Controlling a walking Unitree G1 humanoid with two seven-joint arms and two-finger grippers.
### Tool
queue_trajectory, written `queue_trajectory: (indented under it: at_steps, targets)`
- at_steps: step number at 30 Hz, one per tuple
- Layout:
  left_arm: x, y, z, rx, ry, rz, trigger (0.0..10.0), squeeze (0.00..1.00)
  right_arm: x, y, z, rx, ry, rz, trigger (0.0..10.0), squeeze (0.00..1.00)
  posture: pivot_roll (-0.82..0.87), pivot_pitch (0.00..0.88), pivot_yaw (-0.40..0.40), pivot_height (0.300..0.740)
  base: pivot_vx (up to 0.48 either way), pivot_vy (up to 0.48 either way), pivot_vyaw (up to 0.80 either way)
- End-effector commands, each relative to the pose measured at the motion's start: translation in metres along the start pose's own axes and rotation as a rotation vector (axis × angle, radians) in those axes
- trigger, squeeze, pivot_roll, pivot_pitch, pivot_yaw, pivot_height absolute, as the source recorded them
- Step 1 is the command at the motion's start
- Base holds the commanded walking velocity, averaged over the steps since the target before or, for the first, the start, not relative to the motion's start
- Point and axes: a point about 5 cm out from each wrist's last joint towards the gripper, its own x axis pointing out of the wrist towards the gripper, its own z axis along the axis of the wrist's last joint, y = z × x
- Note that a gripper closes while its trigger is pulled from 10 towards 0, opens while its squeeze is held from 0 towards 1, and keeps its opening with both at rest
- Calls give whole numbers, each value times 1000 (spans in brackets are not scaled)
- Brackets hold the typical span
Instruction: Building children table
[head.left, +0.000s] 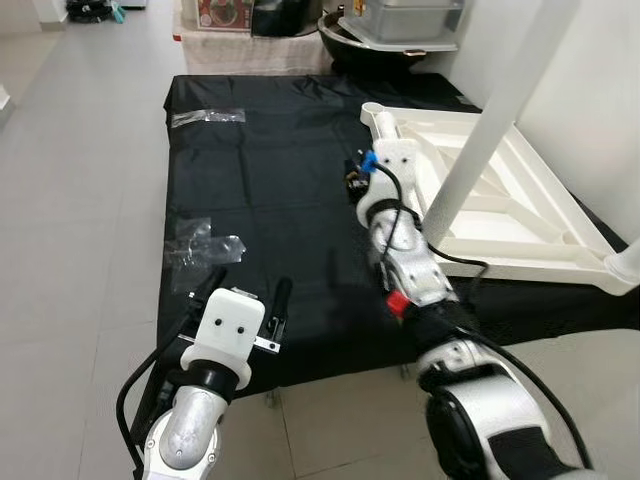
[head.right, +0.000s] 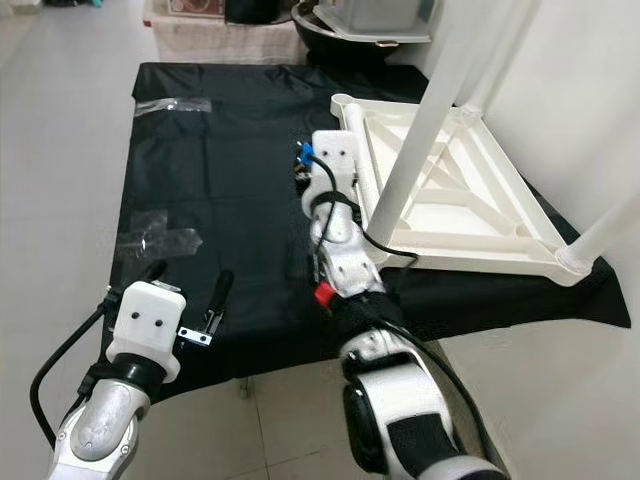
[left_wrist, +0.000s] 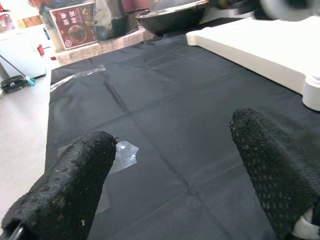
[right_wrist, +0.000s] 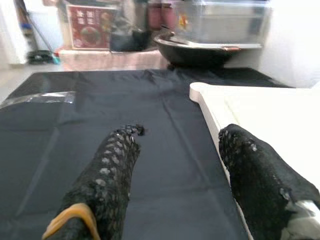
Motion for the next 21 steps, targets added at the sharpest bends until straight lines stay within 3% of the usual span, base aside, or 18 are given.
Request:
queue_trajectory:
  at_steps: [1,2,4,8,10,11,13,18,19,21]
  targets:
    - [-1,-1,0,9,-2,-8,10000,0,2,-1,-6,-8,42,-84,10000,0,110,89,-127,740,0,0,0]
    - [-1,-1,0,9,-2,-8,10000,0,2,-1,-6,-8,42,-84,10000,0,110,89,-127,740,0,0,0]
    - [-1,-1,0,12,-2,-7,10000,0,2,0,-1,-72,31,-197,10000,0,112,86,-128,740,0,0,0]
    - [-1,-2,0,12,-4,-10,10000,0,4,-13,-6,-69,58,-306,10000,0,112,83,-130,740,0,0,0]
    - [-1,-3,1,18,-8,-15,10000,0,5,-31,-9,-71,61,-430,10000,0,111,80,-131,740,0,0,0]
    - [-1,-3,1,18,-8,-15,10000,0,5,-31,-9,-71,61,-430,10000,0,111,80,-131,740,0,0,0]
    - [-2,-5,0,11,-5,-17,10000,0,6,-52,-11,-82,49,-527,10000,0,98,81,-127,740,0,0,0]
    - [-3,-7,0,2,-3,-23,10000,0,6,-73,-13,-112,40,-596,10000,0,100,78,-128,740,0,0,0]
    - [-3,-7,0,5,-4,-23,10000,0,5,-91,-16,-139,39,-656,10000,0,101,77,-130,740,0,0,0]
    - [-3,-6,0,6,-3,-21,10000,0,3,-99,-18,-151,40,-693,10000,0,103,77,-130,740,0,0,0]
